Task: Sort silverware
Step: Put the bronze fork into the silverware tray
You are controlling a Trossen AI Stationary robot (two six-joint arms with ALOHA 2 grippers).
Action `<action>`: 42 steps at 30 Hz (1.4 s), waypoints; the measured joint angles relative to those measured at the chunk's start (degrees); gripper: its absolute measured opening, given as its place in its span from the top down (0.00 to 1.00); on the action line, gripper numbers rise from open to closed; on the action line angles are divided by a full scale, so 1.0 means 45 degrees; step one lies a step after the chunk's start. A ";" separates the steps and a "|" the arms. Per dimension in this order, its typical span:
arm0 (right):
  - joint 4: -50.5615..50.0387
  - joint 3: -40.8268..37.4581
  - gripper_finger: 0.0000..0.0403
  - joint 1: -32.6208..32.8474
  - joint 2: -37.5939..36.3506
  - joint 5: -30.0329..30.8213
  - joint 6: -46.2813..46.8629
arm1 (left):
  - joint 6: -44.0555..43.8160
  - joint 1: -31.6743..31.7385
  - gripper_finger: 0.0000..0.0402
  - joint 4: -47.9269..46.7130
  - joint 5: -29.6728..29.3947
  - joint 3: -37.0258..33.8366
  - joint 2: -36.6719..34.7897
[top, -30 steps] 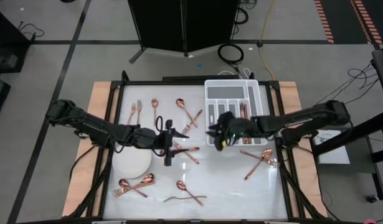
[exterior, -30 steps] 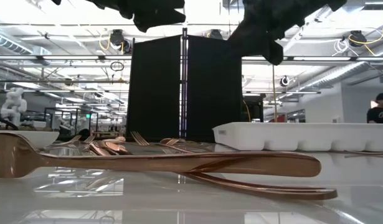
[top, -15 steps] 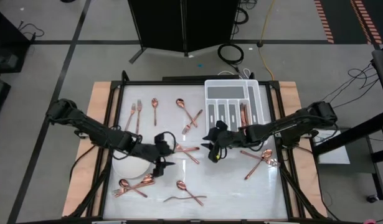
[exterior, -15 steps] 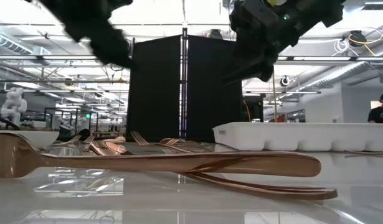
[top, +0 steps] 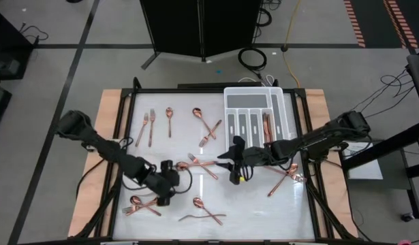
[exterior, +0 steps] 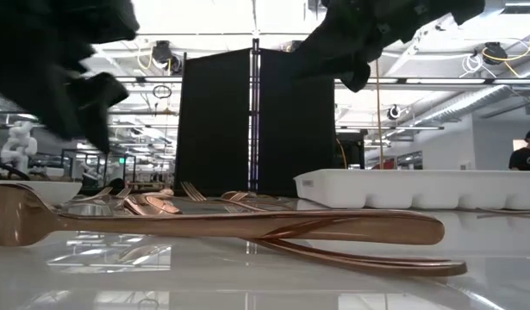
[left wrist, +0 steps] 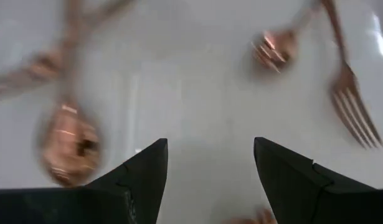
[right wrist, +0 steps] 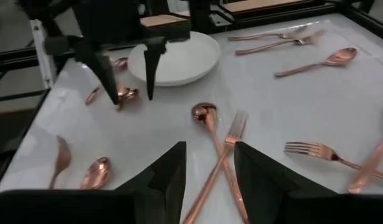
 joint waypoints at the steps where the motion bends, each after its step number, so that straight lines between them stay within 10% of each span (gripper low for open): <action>1: 0.0028 0.0000 0.69 0.0122 0.0000 -0.0007 0.0000 | -0.0071 -0.0161 0.41 -0.0034 0.0340 0.0001 0.0060; 16: 0.0426 0.0000 0.69 0.1396 0.0000 0.0031 0.0034 | -0.6627 -0.2698 0.41 -0.3791 0.2808 0.1270 0.0093; 42: 0.0324 0.0000 0.69 0.1338 0.0000 0.0036 -0.0155 | -0.8057 -0.4691 0.41 -0.3808 0.2727 0.0272 0.0669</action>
